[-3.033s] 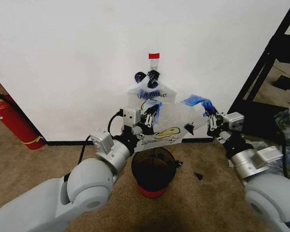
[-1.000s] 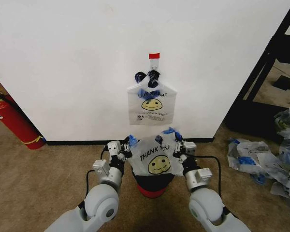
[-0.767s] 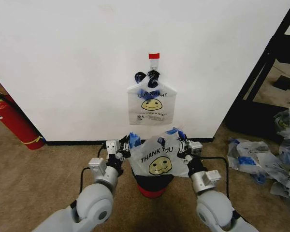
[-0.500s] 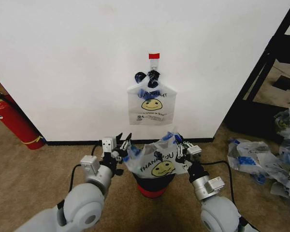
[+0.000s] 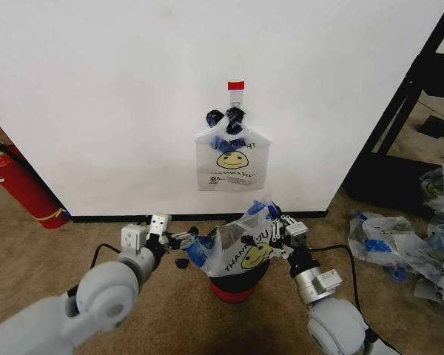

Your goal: Pick up the garbage bag from the wall and place it over the trash bin.

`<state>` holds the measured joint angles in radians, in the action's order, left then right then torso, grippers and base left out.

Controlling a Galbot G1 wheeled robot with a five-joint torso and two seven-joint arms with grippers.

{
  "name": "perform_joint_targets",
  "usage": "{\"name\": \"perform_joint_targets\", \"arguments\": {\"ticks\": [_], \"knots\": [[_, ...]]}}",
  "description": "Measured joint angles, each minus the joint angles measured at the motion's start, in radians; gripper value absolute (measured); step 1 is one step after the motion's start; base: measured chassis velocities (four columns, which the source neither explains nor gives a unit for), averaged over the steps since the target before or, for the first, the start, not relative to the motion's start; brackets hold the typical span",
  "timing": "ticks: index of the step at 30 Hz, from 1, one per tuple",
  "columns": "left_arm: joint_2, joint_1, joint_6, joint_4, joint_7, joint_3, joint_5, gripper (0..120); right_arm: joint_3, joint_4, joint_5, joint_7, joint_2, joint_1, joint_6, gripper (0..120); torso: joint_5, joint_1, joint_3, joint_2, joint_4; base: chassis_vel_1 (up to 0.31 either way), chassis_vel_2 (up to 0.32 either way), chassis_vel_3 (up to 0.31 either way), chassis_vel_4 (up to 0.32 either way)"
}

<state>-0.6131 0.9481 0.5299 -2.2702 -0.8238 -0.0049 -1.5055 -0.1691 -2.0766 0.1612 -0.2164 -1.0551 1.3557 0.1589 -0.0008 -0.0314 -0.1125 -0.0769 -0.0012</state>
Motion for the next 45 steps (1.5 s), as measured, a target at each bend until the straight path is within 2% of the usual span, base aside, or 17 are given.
{"name": "perform_joint_targets", "arguments": {"ticks": [2, 5, 9, 13, 23, 27, 29, 35, 36, 42, 45], "knots": [[-0.025, -0.005, 0.018, -0.009, -0.046, -0.032, -0.127, 110, -0.002, 0.007, -0.010, 0.003, -0.001, 0.000, 0.004, 0, 0.0000, 0.000, 0.000, 0.000, -0.0003, 0.000, 0.000, 0.000, 0.000], [-0.071, -0.015, 0.019, 0.005, -0.063, -0.051, -0.211, 113, -0.003, 0.014, -0.016, 0.003, -0.003, -0.004, 0.006, 0, 0.0001, 0.000, 0.000, 0.000, -0.0003, 0.000, 0.000, 0.000, 0.000], [-0.119, -0.020, 0.018, 0.051, -0.061, -0.031, -0.219, 115, -0.002, 0.014, -0.016, 0.003, -0.004, -0.004, 0.005, 0, 0.0001, 0.000, 0.000, 0.000, -0.0002, 0.000, 0.000, 0.000, 0.000], [-0.173, -0.020, 0.018, 0.122, -0.046, 0.002, -0.174, 113, -0.001, 0.008, -0.008, 0.003, -0.004, -0.004, 0.002, 0, -0.0001, 0.000, 0.000, 0.000, -0.0002, 0.000, 0.000, 0.000, 0.000], [-0.193, -0.039, -0.007, 0.164, -0.026, 0.030, -0.128, 97, -0.003, 0.005, 0.001, 0.000, -0.004, -0.004, -0.002, 0, 0.0001, 0.000, 0.000, 0.000, -0.0002, 0.000, 0.000, 0.000, 0.000], [-0.193, -0.028, -0.022, 0.153, -0.012, 0.039, -0.113, 78, -0.005, 0.006, 0.006, -0.003, -0.006, -0.010, -0.004, 0, 0.0001, 0.000, 0.000, 0.000, -0.0001, 0.000, 0.000, 0.000, 0.000], [-0.193, -0.027, -0.023, 0.152, -0.011, 0.040, -0.112, 76, -0.005, 0.006, 0.007, -0.004, -0.007, -0.010, -0.004, 0, 0.0001, 0.000, 0.000, 0.000, -0.0001, 0.000, 0.000, 0.000, 0.000], [-0.196, -0.027, -0.040, 0.150, -0.005, 0.041, -0.097, 50, -0.005, 0.008, 0.013, -0.007, -0.007, -0.014, -0.007, 0, 0.0000, 0.000, 0.000, 0.000, -0.0002, 0.000, 0.000, 0.000, 0.000], [-0.196, -0.027, -0.040, 0.150, -0.005, 0.041, -0.097, 50, -0.005, 0.008, 0.013, -0.007, -0.007, -0.014, -0.007, 0, 0.0000, 0.000, 0.000, 0.000, -0.0002, 0.000, 0.000, 0.000, 0.000], [-0.194, -0.008, -0.044, 0.131, -0.004, 0.023, -0.093, 25, -0.003, 0.013, 0.015, -0.011, -0.009, -0.016, -0.009, 0, 0.0000, 0.000, 0.000, 0.000, -0.0002, 0.000, 0.000, 0.000, 0.000], [-0.194, 0.000, -0.048, 0.124, -0.005, 0.015, -0.088, 16, -0.001, 0.015, 0.015, -0.013, -0.011, -0.019, -0.010, 0, 0.0000, 0.000, 0.000, 0.000, -0.0002, 0.000, 0.000, 0.000, 0.000]]}}
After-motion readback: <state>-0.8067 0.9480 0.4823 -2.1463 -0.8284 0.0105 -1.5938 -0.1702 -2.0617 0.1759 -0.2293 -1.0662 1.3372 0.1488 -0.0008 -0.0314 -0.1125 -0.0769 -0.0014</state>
